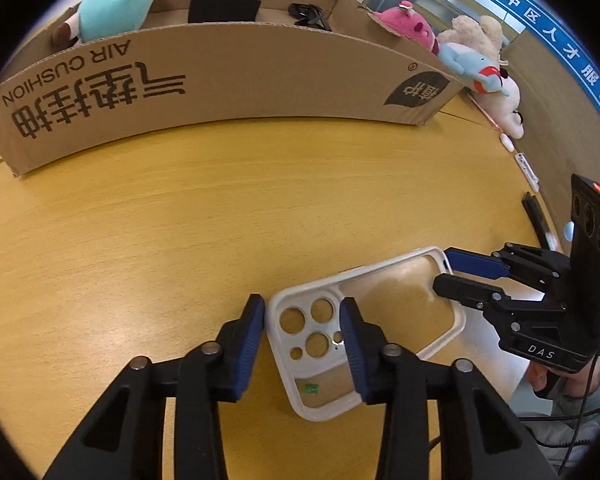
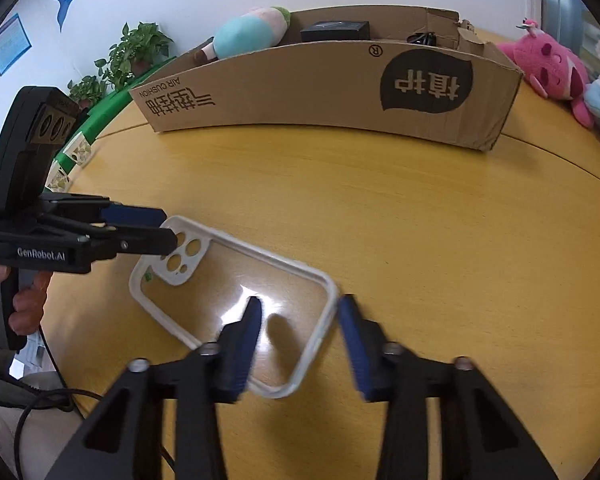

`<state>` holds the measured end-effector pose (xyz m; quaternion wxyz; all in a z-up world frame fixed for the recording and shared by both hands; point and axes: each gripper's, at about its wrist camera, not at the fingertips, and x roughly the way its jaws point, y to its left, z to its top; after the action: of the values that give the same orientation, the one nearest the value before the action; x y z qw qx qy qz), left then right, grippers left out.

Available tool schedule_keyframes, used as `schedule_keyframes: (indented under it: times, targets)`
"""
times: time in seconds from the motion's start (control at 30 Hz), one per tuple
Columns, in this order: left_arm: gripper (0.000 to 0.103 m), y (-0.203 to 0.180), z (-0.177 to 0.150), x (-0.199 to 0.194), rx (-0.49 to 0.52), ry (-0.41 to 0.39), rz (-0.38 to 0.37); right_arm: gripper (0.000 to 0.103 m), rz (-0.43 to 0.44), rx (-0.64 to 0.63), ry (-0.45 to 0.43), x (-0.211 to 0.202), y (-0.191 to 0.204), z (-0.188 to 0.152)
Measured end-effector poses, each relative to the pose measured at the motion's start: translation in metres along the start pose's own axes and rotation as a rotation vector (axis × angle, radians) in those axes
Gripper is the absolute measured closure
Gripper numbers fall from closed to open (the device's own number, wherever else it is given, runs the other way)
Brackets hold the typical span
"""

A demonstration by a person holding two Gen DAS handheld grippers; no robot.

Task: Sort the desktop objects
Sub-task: 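Close both grippers on the white rim of the phone case and lift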

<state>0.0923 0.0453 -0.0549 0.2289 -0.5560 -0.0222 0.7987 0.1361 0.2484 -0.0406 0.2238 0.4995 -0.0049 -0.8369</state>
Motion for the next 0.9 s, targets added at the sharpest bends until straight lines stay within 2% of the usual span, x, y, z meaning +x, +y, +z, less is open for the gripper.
schedule_keyframes:
  times: [0.03, 0.1, 0.17, 0.23, 0.33, 0.4, 0.43, 0.5, 0.53, 0.6, 0.7, 0.83, 0.87, 0.9]
  targets:
    - [0.070, 0.001, 0.000, 0.000, 0.001, -0.005, 0.011, 0.076, -0.003, -0.001, -0.002, 0.002, 0.000, 0.001]
    - [0.086, 0.005, 0.000, -0.001, -0.005, -0.014, 0.044, 0.078, -0.016, -0.006, -0.008, 0.005, 0.000, 0.006]
    - [0.094, 0.016, 0.003, -0.003, -0.039, -0.014, 0.048, 0.085, -0.020, 0.013, -0.016, 0.008, -0.002, 0.010]
    - [0.094, 0.025, 0.004, -0.004, -0.073, -0.019, 0.025, 0.093, -0.012, 0.046, -0.029, 0.008, -0.008, 0.014]
    - [0.094, 0.030, 0.005, -0.005, -0.082, -0.020, 0.036, 0.093, 0.013, 0.062, -0.052, 0.007, -0.010, 0.021]
    - [0.093, 0.036, 0.004, -0.007, -0.107, -0.010, 0.022, 0.090, 0.025, 0.052, -0.047, 0.008, -0.006, 0.027]
    - [0.093, 0.039, 0.002, -0.010, -0.116, -0.009, 0.040, 0.089, 0.036, 0.061, -0.048, 0.007, -0.007, 0.029]
    - [0.092, 0.042, -0.001, -0.016, -0.121, -0.011, 0.073, 0.071, 0.022, 0.065, -0.048, 0.004, -0.009, 0.027]
    - [0.092, 0.045, -0.003, -0.019, -0.131, -0.010, 0.072, 0.069, 0.011, 0.062, -0.052, 0.002, -0.009, 0.026]
    - [0.092, 0.046, -0.008, -0.022, -0.151, -0.017, 0.037, 0.068, 0.038, 0.060, -0.074, -0.004, -0.009, 0.022]
    - [0.092, 0.042, -0.012, -0.017, -0.143, 0.012, 0.037, 0.068, 0.019, 0.034, -0.039, 0.001, -0.004, 0.020]
    - [0.092, 0.041, -0.013, -0.016, -0.147, 0.001, 0.017, 0.068, 0.031, 0.005, -0.010, 0.012, 0.008, 0.018]
    - [0.092, 0.041, -0.013, -0.016, -0.144, -0.003, 0.013, 0.072, 0.024, -0.008, -0.008, 0.014, 0.011, 0.018]
    - [0.092, 0.040, -0.013, -0.016, -0.136, -0.008, 0.024, 0.087, 0.011, -0.025, -0.009, 0.016, 0.015, 0.018]
